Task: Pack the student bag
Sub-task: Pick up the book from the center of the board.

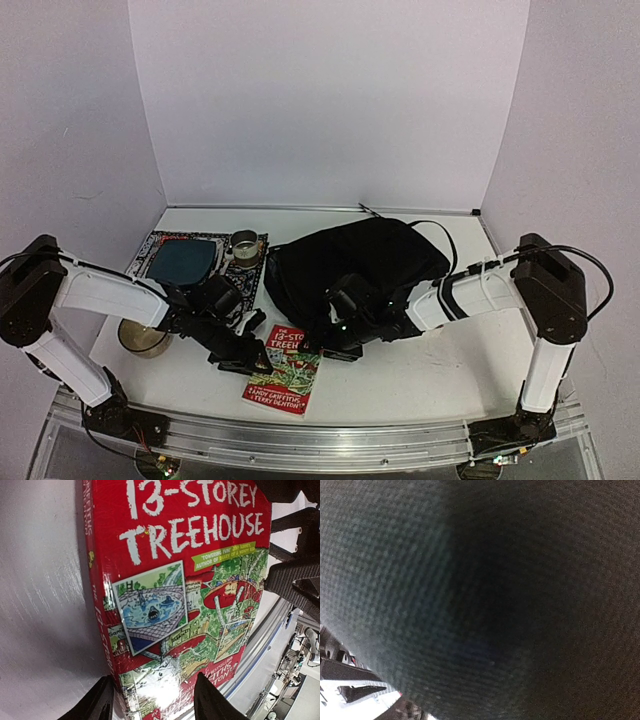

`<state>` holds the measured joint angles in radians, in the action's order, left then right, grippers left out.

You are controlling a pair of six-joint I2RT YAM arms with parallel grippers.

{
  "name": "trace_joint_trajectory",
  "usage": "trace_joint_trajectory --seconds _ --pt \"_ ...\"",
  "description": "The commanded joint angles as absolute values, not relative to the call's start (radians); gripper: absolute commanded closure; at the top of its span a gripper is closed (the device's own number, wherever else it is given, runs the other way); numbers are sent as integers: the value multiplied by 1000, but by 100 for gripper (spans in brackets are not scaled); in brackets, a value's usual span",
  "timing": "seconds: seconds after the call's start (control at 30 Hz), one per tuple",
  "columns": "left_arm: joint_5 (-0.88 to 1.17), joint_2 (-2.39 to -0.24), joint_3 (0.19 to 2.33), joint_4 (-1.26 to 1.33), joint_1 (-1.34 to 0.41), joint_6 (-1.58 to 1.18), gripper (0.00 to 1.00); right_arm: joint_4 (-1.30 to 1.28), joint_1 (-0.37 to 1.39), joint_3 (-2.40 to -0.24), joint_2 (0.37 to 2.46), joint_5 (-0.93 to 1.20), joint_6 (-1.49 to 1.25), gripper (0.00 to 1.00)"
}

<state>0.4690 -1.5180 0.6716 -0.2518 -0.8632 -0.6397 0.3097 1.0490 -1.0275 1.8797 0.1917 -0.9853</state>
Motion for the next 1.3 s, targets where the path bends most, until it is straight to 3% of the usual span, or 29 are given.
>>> trace_joint_trajectory --seconds 0.0,0.3,0.43,0.7,0.8,1.27 --pt "487 -1490 672 -102 -870 -678 46 400 1062 -1075 1866 281 -972 41" --pt "473 -1482 639 -77 -870 -718 48 450 1063 -1047 1836 293 -989 51" --pt "470 -1456 622 -77 -870 -734 48 451 1062 -1045 1858 296 -998 59" --pt "421 -1322 539 -79 -868 -796 48 468 1067 -1035 1859 315 -983 99" --pt "380 -1261 515 -80 -868 -820 45 475 1073 -1039 1859 328 -970 100" --pt "91 -961 471 -77 -859 -885 10 543 1089 -1023 1660 244 -857 100"
